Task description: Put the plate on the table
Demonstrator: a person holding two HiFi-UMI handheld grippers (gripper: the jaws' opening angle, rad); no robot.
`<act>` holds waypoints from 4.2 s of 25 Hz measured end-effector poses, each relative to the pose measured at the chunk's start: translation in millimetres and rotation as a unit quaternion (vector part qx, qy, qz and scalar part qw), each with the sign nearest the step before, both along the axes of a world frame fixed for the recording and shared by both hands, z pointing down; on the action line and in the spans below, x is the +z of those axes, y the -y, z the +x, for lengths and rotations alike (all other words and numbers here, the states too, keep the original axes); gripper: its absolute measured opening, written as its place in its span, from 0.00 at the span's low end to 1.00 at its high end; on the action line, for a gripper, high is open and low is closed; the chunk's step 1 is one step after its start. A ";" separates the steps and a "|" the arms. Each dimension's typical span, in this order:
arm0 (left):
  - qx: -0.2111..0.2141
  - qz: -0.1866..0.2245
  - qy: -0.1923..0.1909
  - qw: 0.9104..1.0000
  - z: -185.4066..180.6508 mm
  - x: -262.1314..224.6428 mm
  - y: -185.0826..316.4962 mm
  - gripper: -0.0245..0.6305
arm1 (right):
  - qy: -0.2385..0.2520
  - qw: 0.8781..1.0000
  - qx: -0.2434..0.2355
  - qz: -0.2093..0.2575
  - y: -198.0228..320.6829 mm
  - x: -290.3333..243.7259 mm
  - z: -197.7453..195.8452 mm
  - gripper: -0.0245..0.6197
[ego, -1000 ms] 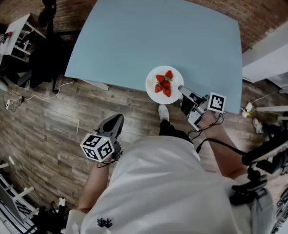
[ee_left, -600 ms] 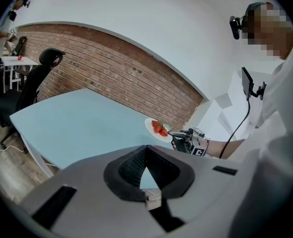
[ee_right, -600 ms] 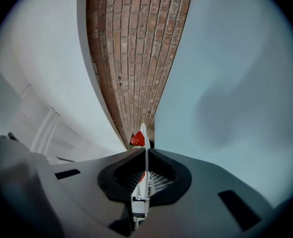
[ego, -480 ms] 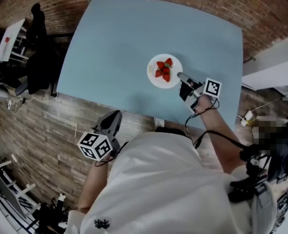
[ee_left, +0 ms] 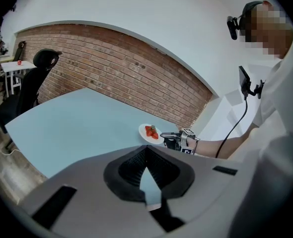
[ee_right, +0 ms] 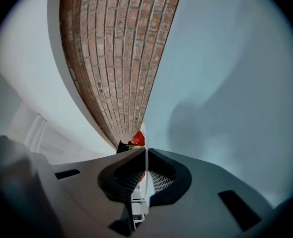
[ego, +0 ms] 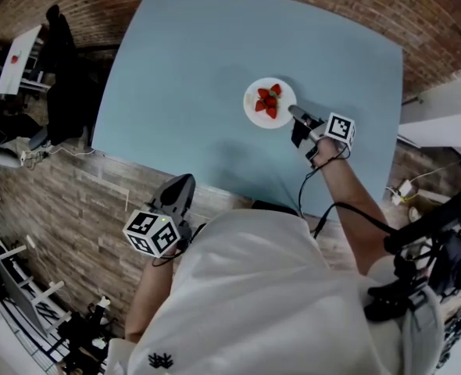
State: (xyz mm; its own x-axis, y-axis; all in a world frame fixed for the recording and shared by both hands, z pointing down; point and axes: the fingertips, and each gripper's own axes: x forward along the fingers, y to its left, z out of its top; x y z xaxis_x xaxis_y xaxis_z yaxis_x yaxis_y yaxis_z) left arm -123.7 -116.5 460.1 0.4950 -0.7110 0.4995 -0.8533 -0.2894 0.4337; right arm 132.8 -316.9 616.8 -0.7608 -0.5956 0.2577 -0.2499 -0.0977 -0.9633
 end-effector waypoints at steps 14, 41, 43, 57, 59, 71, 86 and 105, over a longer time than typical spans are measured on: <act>-0.001 -0.018 -0.002 1.000 7.4 0.4 14.2 0.04 | -0.032 0.999 -0.005 -0.032 24.4 42.1 -3.7 0.07; -0.006 -0.029 -0.024 0.999 9.9 11.6 10.0 0.04 | -0.151 0.986 -0.029 -0.066 31.5 75.4 -0.7 0.08; -0.006 -0.027 -0.025 0.999 8.4 13.0 8.6 0.04 | -0.177 0.981 -0.041 -0.062 31.8 76.3 -1.2 0.09; -0.020 -0.023 -0.028 0.999 5.9 11.9 0.7 0.04 | -0.407 0.899 -0.162 0.009 32.9 71.6 -5.7 0.16; -0.022 -0.023 -0.029 0.999 4.8 11.8 -1.3 0.04 | -0.430 0.885 -0.177 0.020 32.3 70.9 -7.0 0.17; -0.025 -0.026 -0.029 0.999 3.5 11.7 -10.2 0.04 | -0.542 0.804 -0.225 0.095 35.9 65.4 -2.1 0.20; -0.023 -0.021 -0.017 0.999 7.4 9.6 -23.2 0.04 | -0.544 0.799 -0.205 0.154 34.6 32.6 -0.3 0.20; 0.039 0.001 -0.043 0.998 -11.7 8.7 -58.4 0.04 | -0.339 0.914 -0.124 0.184 -77.9 -65.0 -46.1 0.05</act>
